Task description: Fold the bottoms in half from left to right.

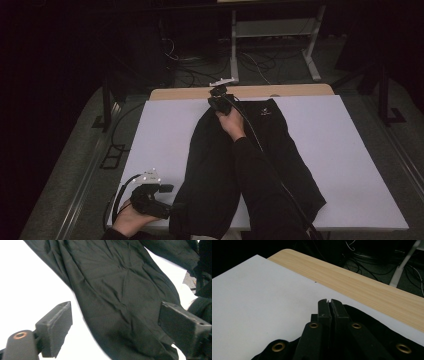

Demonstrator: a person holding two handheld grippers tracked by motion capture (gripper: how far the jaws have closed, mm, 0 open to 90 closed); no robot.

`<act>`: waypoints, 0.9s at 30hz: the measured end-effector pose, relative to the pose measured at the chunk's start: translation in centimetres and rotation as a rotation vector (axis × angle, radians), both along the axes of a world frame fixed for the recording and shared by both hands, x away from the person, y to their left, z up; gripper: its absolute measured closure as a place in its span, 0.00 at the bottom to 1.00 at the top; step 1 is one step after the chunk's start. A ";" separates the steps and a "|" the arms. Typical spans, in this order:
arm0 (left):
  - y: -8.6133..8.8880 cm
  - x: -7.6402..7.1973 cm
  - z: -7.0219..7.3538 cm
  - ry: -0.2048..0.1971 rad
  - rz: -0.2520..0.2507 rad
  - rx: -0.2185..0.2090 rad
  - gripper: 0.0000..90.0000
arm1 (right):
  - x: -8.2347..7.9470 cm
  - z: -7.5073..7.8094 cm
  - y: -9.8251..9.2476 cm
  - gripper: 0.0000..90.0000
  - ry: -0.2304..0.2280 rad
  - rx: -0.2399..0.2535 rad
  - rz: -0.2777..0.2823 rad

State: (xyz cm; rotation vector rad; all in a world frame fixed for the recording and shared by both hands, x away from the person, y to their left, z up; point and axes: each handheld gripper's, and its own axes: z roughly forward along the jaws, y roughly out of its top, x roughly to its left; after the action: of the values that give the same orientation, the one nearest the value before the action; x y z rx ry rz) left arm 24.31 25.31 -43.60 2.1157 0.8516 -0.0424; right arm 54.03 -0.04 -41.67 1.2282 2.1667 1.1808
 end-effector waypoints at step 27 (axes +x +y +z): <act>1.4 -0.1 -1.3 0.171 -0.159 0.024 0.83 | -0.1 0.4 -0.1 0.95 -0.005 0.035 0.015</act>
State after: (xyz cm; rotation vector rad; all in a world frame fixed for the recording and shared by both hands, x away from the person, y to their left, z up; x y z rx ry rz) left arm 24.18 26.67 -44.92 2.2219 0.7837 -0.3014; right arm 53.96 -0.15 -41.23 1.2233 2.1643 1.2316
